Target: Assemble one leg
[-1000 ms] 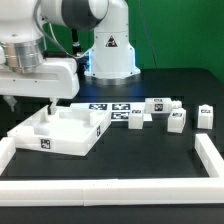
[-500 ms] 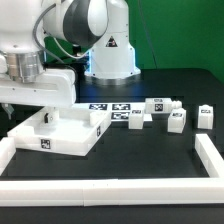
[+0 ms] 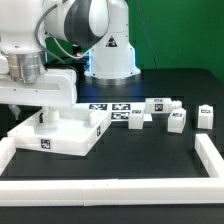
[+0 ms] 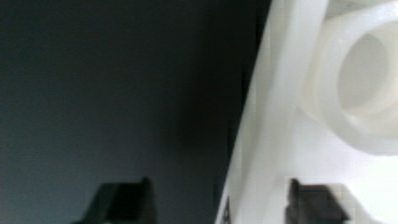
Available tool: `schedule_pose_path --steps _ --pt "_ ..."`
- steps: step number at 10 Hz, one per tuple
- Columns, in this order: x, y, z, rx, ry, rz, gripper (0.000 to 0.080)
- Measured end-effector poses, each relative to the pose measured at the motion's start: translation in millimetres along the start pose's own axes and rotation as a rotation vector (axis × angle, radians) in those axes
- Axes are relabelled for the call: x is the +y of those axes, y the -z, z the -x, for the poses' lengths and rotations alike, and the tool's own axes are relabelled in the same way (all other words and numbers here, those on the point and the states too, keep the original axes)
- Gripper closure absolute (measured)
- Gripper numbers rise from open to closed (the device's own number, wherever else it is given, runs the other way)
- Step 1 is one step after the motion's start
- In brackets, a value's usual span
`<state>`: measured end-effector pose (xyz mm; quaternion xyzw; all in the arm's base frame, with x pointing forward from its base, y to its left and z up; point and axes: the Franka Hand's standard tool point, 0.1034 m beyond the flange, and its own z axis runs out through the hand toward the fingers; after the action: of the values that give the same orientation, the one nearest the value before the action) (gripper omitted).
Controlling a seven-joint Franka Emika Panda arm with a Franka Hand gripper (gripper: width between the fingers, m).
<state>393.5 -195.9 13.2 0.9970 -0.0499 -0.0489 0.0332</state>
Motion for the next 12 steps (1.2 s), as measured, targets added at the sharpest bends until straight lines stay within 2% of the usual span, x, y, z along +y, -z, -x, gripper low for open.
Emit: schedule_pose_path --steps 1,2,3,6,7,9,10,11,12 --pt "0.0 0.0 0.0 0.0 0.0 0.0 0.057" --pt "0.0 0.0 0.0 0.0 0.0 0.0 0.057" --pt "0.0 0.2 -0.3 0.0 0.004 0.0 0.0733" --pt "-1.1 2.2 -1.7 0.002 0.007 -0.001 0.0741" --pt "-7.4 10.4 -7.4 -0.002 0.015 -0.02 0.0741" --pt "-22.0 40.1 -33.2 -0.012 0.024 -0.068 0.0743" --pt "-36.3 59.9 -58.1 0.003 0.033 -0.065 0.0743" --pt "-55.4 72.1 -81.3 0.017 0.044 -0.052 0.0742" --pt "-69.8 74.0 -94.3 0.027 0.039 -0.044 0.0742"
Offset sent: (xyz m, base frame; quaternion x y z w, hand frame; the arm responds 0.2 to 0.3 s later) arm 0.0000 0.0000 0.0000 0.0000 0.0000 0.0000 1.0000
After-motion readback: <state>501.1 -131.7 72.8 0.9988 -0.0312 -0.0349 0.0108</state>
